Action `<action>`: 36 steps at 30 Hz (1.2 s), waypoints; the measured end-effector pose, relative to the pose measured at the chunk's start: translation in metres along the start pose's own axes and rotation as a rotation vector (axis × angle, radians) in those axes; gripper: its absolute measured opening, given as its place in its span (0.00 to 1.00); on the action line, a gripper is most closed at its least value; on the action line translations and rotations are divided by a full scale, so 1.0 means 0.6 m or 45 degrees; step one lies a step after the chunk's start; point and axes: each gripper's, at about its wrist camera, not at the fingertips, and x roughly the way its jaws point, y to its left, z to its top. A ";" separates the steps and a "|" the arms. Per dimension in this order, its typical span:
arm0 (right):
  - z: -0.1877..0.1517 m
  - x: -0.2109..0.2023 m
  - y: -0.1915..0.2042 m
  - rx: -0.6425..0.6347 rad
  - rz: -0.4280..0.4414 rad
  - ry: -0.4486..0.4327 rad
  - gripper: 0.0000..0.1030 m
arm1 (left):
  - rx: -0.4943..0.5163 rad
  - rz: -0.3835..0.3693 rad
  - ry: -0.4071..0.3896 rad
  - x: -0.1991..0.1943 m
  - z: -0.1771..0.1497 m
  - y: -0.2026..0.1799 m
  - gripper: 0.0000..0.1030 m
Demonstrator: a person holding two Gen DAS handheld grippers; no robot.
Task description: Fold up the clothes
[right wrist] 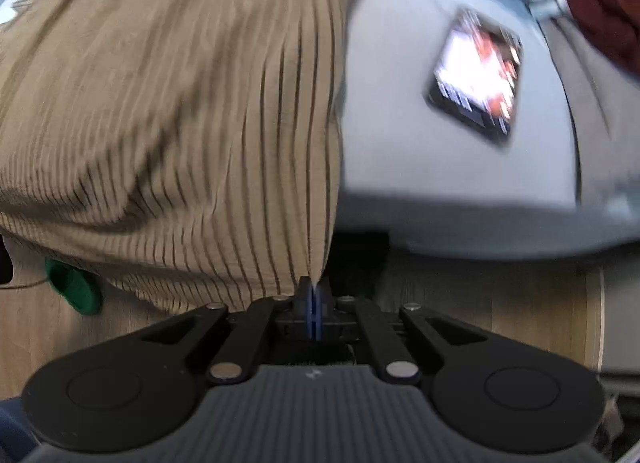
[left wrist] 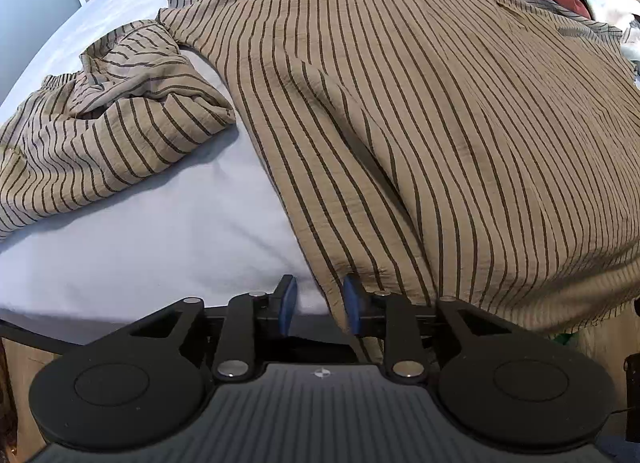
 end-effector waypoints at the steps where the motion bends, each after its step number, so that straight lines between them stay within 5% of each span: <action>1: -0.004 0.004 -0.001 0.002 -0.005 0.024 0.02 | -0.002 0.001 0.002 0.000 0.000 0.000 0.22; 9: -0.020 0.029 0.003 -0.034 -0.067 0.164 0.07 | -0.020 0.012 0.015 -0.003 0.002 0.002 0.20; 10: -0.018 0.023 0.006 -0.048 -0.078 0.143 0.12 | -0.022 0.013 0.016 -0.004 0.002 0.002 0.20; 13: -0.010 -0.003 0.022 -0.098 -0.081 0.051 0.51 | -0.025 0.017 0.021 -0.005 0.001 0.003 0.20; 21: 0.023 -0.037 0.094 -0.279 -0.044 -0.076 0.50 | -0.041 -0.027 0.004 -0.010 -0.016 0.006 0.23; 25: 0.041 -0.038 0.134 -0.342 -0.002 -0.113 0.51 | -0.089 -0.108 -0.020 -0.007 -0.020 0.007 0.51; 28: 0.056 -0.042 0.164 -0.385 0.031 -0.145 0.52 | -0.074 -0.098 -0.020 -0.004 -0.021 -0.005 0.53; 30: 0.065 -0.045 0.183 -0.410 0.055 -0.162 0.52 | -0.063 -0.066 -0.021 -0.003 -0.019 -0.009 0.44; 32: 0.072 -0.047 0.201 -0.442 0.074 -0.170 0.53 | -0.076 -0.065 -0.044 -0.006 -0.015 -0.005 0.13; 33: 0.075 -0.048 0.211 -0.460 0.082 -0.173 0.53 | -0.083 -0.073 -0.055 -0.008 -0.012 -0.002 0.06; 36: 0.081 -0.043 0.236 -0.512 0.078 -0.173 0.53 | -0.093 -0.094 -0.084 -0.019 -0.013 0.005 0.00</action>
